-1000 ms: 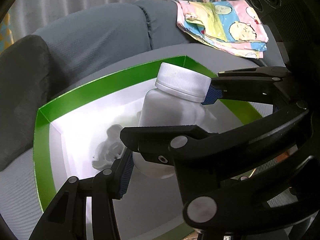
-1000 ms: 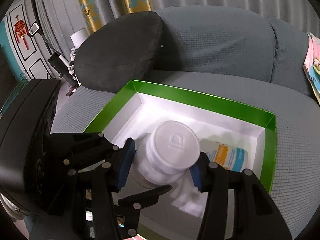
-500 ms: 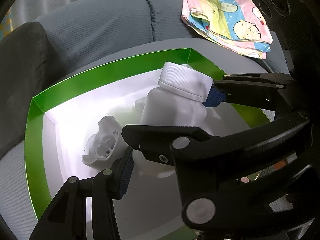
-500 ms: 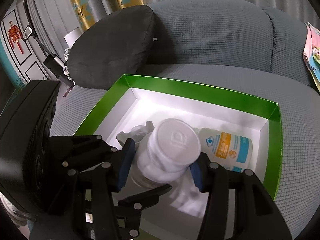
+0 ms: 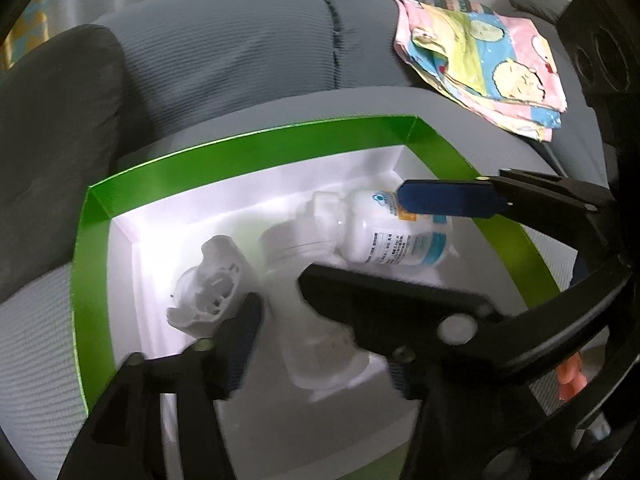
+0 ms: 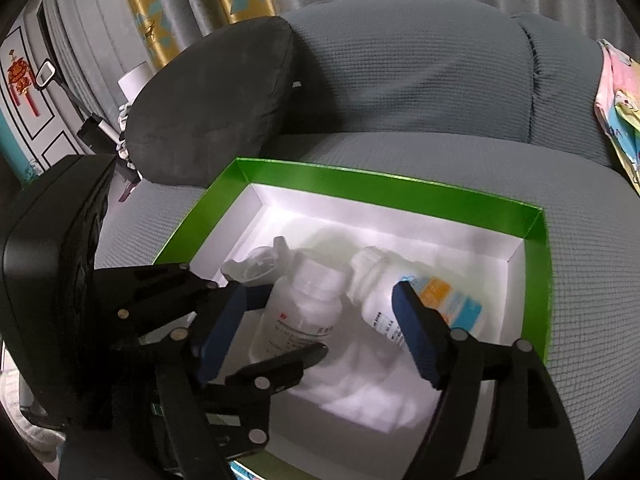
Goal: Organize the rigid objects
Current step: 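Lift the red-print bottle into the green box and release it, then move the right gripper toward the green-label bottle and beige strip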
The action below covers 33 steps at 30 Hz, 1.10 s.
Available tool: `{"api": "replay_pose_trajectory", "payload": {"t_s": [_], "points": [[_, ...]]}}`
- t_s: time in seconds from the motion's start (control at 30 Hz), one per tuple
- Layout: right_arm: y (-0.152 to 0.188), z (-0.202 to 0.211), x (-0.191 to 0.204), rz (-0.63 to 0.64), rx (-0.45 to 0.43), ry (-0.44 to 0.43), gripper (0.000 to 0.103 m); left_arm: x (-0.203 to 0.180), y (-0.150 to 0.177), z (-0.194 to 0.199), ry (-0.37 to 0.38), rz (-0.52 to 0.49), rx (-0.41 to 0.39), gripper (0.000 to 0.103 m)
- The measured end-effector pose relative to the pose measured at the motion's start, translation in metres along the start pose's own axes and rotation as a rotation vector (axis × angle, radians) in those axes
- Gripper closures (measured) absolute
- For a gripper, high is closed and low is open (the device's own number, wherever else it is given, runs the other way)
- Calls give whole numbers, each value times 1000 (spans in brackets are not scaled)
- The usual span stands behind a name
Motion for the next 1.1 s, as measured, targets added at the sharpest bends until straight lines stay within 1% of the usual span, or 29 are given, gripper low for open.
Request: {"api": "replay_pose_trajectory", "payload": {"t_s": [0.03, 0.07, 0.13, 0.2, 0.3, 0.43, 0.5, 0.6, 0.77, 0.83, 0.93, 1.1], "points": [[-1, 4, -1, -5, -10, 3, 24, 0, 0, 2, -16, -3, -8, 26], [-2, 7, -2, -9, -18, 5, 24, 0, -1, 6, -41, -10, -22, 20], [-2, 17, -5, -20, -40, 22, 21, 0, -2, 15, -63, -17, -46, 19], [-2, 29, -9, -37, -66, 28, 21, 0, -5, 22, -87, -20, -65, 19], [-1, 50, -14, -61, -108, 45, 19, -1, -6, 41, -135, -31, -115, 19], [5, 79, -13, -66, -146, 74, 8, -2, -4, 65, -149, -29, -159, 19], [10, 91, -9, -57, -144, 79, 8, 0, 1, 79, -144, -18, -167, 19], [24, 106, 1, -39, -124, 86, 2, 5, 10, 94, -152, -3, -165, 18], [52, 123, 18, -9, -93, 107, 1, 19, 42, 121, -179, 40, -151, 18], [65, 127, 25, 2, -67, 96, 1, 27, 59, 129, -194, 67, -136, 18], [82, 130, 38, 7, -46, 72, 1, 36, 82, 136, -189, 104, -106, 18], [107, 128, 61, 33, -5, 25, 1, 57, 127, 145, -218, 167, -61, 18]]}}
Point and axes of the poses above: each gripper's, at about its wrist camera, not at the fingertips, and z roughly against the way its jaws point, x to its left, y to its underside, the point moved 6 cm from there along -z, roughly the way its jaws point, and after that the axes turned 2 degrees about -x, right-handed, at the moved point
